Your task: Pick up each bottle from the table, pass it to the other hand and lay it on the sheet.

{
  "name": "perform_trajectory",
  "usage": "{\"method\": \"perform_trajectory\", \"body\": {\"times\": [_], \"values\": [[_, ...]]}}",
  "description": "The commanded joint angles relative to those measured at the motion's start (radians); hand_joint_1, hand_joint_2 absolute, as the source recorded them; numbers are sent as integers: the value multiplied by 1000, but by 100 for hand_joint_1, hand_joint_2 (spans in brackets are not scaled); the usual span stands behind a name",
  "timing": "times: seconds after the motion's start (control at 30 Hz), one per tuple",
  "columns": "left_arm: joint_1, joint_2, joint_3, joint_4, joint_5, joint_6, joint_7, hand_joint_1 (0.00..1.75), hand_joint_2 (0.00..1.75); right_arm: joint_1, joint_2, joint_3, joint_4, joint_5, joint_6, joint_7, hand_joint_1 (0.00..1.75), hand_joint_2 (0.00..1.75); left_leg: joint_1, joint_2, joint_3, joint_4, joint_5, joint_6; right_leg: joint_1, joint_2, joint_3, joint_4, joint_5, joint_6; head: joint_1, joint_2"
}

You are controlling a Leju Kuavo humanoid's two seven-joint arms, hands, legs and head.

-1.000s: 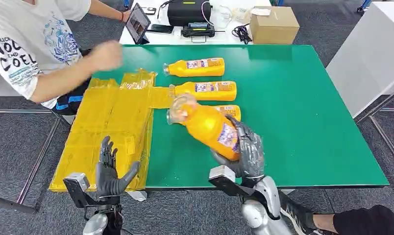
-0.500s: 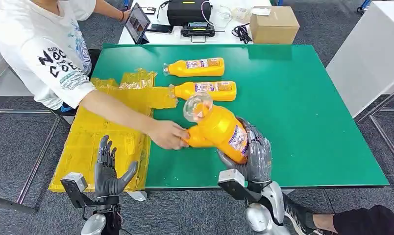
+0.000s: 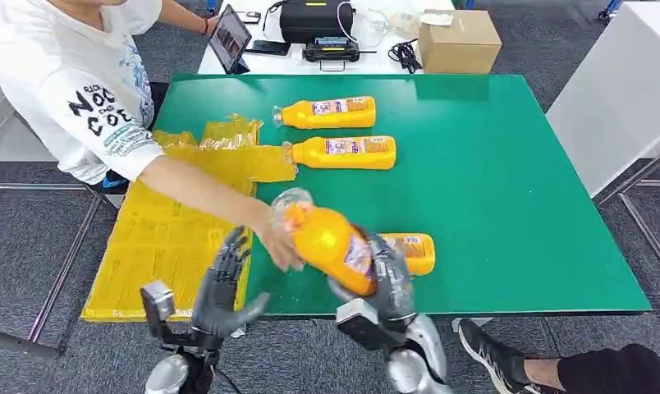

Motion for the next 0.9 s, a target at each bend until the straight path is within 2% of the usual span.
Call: {"method": "perform_trajectory", "body": {"times": [0.03, 0.07, 0.13, 0.23, 0.63, 0.67, 0.73, 0.9], "values": [[-9, 46, -92, 41, -14, -11, 7, 0, 175, -72, 44, 79, 236, 10, 23, -3, 175, 175, 2, 3, 8, -1, -3, -2, 2, 3, 7, -2, -2, -3, 0, 0], [-4, 47, -91, 26, -27, 2, 2, 0, 175, -72, 43, 88, 233, 14, 23, 5, 175, 175, 1, 2, 4, -1, -1, -1, 1, 2, 4, -1, -1, -2, 0, 0], [7, 48, -96, 0, -41, 8, 0, 0, 175, -71, 39, 89, 222, 12, 27, 11, 175, 175, 2, 4, 8, -1, -3, -2, 2, 3, 8, -1, -2, -3, 0, 0], [23, 53, -113, -36, -46, -8, 0, 0, 175, -73, 36, 95, 216, 12, 42, 14, 175, 175, 1, 3, 6, 0, -3, -2, 2, 2, 6, -1, -2, -2, 0, 0], [22, 53, -116, -35, -39, -19, 1, 0, 175, -75, 35, 97, 218, 13, 47, 16, 175, 175, 0, 1, 3, 0, -1, -1, 1, 1, 3, -1, -1, -1, 0, 0], [22, 53, -116, -35, -39, -19, 1, 0, 175, -75, 35, 97, 218, 13, 47, 16, 175, 175, 1, 2, 6, 0, -3, -2, 2, 2, 6, -1, -2, -3, 0, 0], [22, 53, -116, -35, -39, -19, 1, 0, 175, -75, 35, 97, 218, 13, 47, 16, 175, 175, 0, 1, 3, -1, -1, -1, 0, 1, 2, -1, 0, -1, 0, 0], [-21, 56, -98, 57, -1, -70, 11, 0, 175, -106, 55, 124, 298, 32, 41, 19, 175, 175, 1, 2, 6, -1, -2, -2, 1, 2, 6, -1, -1, -2, 0, 0]]}}
